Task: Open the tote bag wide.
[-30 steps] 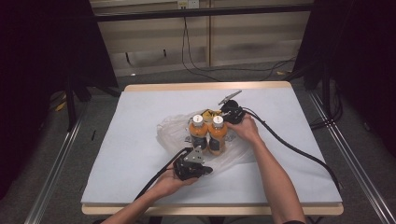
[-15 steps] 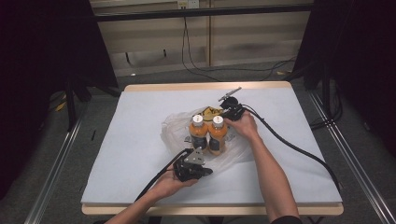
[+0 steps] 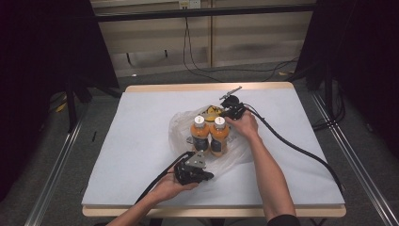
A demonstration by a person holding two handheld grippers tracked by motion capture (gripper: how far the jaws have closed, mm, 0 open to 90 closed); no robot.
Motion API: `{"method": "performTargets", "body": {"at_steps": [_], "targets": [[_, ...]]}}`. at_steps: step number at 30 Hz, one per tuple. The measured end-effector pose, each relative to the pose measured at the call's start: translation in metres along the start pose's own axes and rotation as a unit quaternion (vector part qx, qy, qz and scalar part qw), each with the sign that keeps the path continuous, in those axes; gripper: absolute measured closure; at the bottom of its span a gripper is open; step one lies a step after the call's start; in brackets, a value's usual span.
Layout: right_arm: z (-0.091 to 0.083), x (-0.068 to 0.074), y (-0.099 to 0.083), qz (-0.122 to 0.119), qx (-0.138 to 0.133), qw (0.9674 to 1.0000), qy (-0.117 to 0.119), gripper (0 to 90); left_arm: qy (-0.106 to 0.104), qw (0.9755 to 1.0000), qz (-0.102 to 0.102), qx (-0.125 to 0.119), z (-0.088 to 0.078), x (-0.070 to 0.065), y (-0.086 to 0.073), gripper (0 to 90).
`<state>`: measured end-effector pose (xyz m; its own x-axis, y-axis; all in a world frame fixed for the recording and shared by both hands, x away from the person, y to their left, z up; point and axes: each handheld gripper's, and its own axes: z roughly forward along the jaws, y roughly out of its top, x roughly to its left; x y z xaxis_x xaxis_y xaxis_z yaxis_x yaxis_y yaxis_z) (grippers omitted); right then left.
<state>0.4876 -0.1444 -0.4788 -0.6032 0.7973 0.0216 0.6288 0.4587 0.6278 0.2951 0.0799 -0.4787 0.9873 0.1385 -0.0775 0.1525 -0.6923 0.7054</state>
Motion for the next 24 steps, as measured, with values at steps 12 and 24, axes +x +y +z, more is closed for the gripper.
{"method": "performTargets", "body": {"at_steps": [12, 24], "targets": [[-0.009, 0.007, -0.005, -0.022, -0.012, 0.9993, 0.026, 90.0, 0.01, 0.9997, -0.011, -0.021, -0.008, 0.01, 0.004, 90.0], [-0.042, 0.011, -0.008, -0.018, -0.067, 0.9959, 0.058, 90.0, 0.023, 0.9967, -0.029, -0.072, -0.028, 0.016, 0.007, 89.4]]}}
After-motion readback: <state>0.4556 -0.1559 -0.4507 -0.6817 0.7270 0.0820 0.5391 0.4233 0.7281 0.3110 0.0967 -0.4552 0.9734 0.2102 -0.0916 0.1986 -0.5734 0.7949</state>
